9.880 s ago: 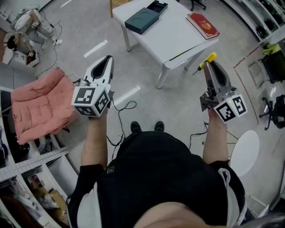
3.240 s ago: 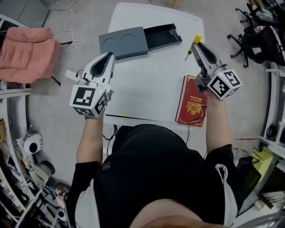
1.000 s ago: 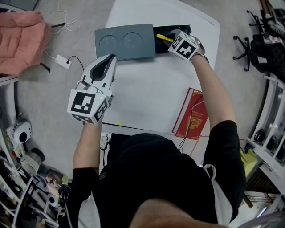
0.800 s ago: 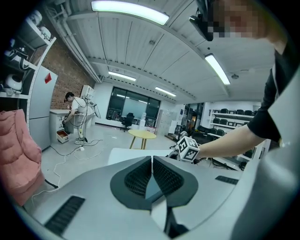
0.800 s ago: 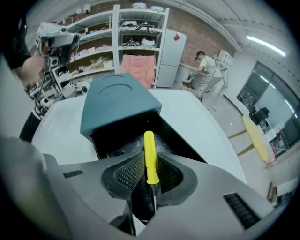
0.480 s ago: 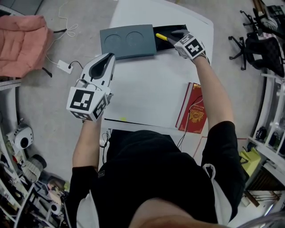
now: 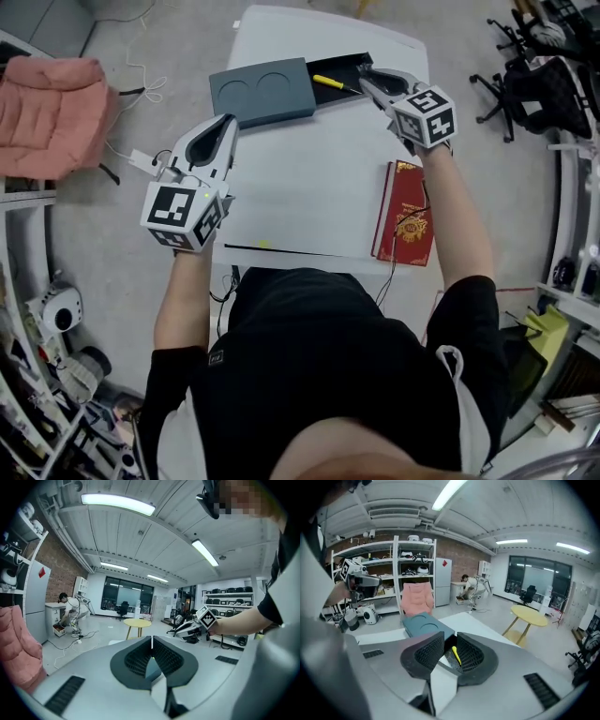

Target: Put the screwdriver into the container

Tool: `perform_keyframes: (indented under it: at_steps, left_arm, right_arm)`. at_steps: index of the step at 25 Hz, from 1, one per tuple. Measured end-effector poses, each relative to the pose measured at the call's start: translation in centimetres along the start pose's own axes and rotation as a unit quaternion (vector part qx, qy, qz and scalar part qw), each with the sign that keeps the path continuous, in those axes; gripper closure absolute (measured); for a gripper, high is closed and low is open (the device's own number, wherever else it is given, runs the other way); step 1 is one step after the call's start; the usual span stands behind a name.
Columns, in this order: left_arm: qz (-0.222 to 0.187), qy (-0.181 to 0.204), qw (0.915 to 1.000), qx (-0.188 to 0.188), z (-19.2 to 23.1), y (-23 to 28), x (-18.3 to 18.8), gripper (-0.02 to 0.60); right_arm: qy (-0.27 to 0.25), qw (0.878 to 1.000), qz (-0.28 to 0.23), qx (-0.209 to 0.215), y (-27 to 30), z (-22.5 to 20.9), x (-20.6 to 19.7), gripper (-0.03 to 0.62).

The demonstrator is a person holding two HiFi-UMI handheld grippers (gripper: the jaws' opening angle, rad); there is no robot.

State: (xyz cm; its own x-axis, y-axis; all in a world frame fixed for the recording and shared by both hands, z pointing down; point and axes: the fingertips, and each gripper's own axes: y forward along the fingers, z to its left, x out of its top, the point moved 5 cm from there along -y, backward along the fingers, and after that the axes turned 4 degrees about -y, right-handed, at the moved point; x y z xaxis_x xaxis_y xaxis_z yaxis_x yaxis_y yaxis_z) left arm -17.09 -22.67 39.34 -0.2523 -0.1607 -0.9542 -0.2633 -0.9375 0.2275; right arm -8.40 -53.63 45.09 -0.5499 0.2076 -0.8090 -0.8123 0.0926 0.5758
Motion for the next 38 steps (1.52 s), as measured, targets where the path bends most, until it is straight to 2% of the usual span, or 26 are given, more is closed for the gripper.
perform_keyframes:
  at_steps: [4, 9, 19, 28, 31, 35, 38]
  left_arm:
    - [-0.007, 0.013, 0.9999, -0.001, -3.0, -1.9, 0.7, 0.557]
    - [-0.018, 0.026, 0.9994, 0.012, -7.3, -5.4, 1.1, 0.557]
    - [-0.025, 0.040, 0.9985, 0.027, -16.5, -13.0, 0.6, 0.557]
    - [-0.034, 0.061, 0.9969, 0.037, -19.7, -17.0, 1.6, 0.557]
    - [-0.039, 0.067, 0.9964, 0.033, -20.0, -18.0, 1.4, 0.557]
    - [-0.041, 0.067, 0.9966, 0.026, -19.5, -18.8, 1.2, 0.557]
    - [-0.046, 0.069, 0.9962, 0.025, -18.6, -19.6, 1.4, 0.557]
  right_arm:
    - [0.017, 0.998, -0.058, -0.006, -6.4, 2.4, 0.5, 0.503]
    - [0.062, 0.989, -0.132, -0.030, -15.0, 5.2, -0.4, 0.508]
    - [0.076, 0.974, -0.210, -0.050, -28.8, 11.4, -3.5, 0.519]
    - [0.104, 0.952, -0.280, -0.060, -35.7, 15.7, -4.1, 0.540]
    - [0.094, 0.950, -0.289, -0.068, -36.6, 17.9, -4.5, 0.544]
    - [0.083, 0.950, -0.282, -0.100, -37.1, 20.6, -4.6, 0.549]
    - [0.087, 0.943, -0.299, -0.114, -37.0, 22.0, -4.3, 0.554]
